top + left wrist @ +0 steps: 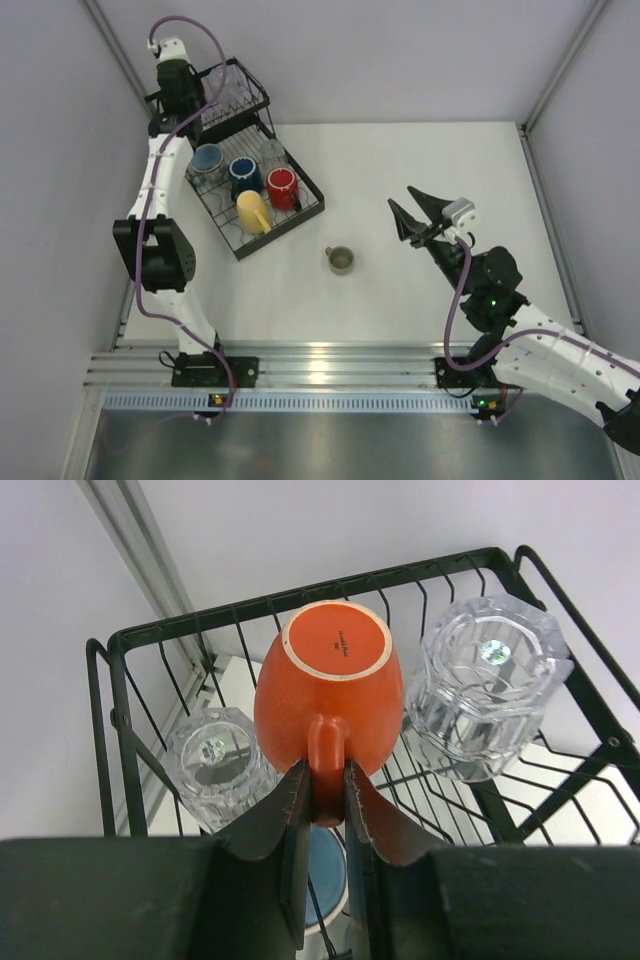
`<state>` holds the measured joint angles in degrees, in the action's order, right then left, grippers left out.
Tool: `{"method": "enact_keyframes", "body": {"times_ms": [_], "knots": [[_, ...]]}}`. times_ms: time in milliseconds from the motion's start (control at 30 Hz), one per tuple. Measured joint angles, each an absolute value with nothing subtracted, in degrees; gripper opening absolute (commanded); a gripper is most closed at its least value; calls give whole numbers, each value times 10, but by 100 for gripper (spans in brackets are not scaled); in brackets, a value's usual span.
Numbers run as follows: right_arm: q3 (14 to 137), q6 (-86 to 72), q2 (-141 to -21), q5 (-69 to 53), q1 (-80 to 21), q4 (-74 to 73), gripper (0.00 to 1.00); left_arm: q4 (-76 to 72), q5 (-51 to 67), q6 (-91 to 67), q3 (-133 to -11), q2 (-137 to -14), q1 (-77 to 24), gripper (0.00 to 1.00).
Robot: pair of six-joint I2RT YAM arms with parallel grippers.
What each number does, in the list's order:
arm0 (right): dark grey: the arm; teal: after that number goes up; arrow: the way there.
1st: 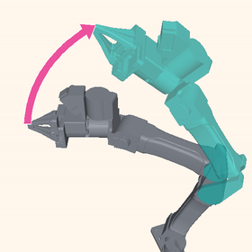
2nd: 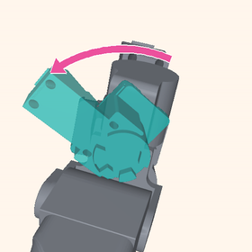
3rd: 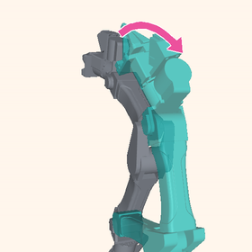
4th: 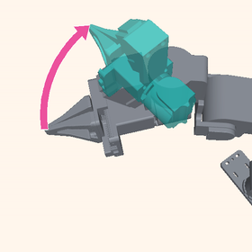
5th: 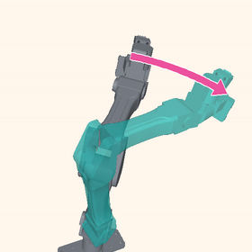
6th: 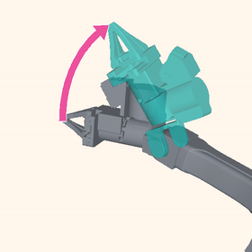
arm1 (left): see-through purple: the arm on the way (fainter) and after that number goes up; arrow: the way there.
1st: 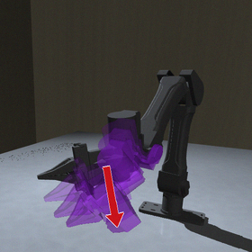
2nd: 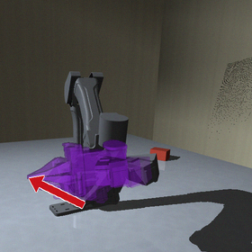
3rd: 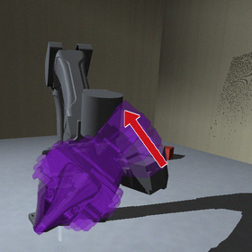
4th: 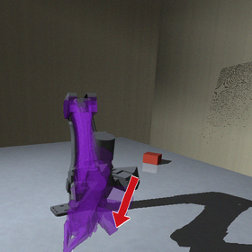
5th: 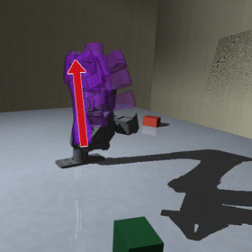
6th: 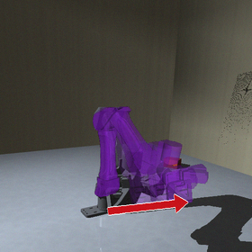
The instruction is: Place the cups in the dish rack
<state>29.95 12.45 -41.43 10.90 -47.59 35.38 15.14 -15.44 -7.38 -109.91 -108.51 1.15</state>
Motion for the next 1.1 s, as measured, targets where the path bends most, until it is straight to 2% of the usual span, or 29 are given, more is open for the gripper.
{"method": "enact_keyframes", "body": {"times_ms": [600,633,667,700,767,1100], "knots": [[299,128,-427,109,-476,354,46,129,-105,-69,-1118,-1153,34,0],[299,128,-428,109,-476,354,46,129,-106,-69,-1117,-1153,34,3],[299,128,-429,109,-476,354,46,129,-108,-69,-1117,-1153,34,13],[299,128,-429,109,-476,354,46,129,-109,-69,-1117,-1153,34,16],[299,128,-429,109,-476,354,46,128,-110,-69,-1117,-1153,34,17],[299,128,-429,109,-476,354,46,123,-107,-70,-1115,-1153,34,35]]}}
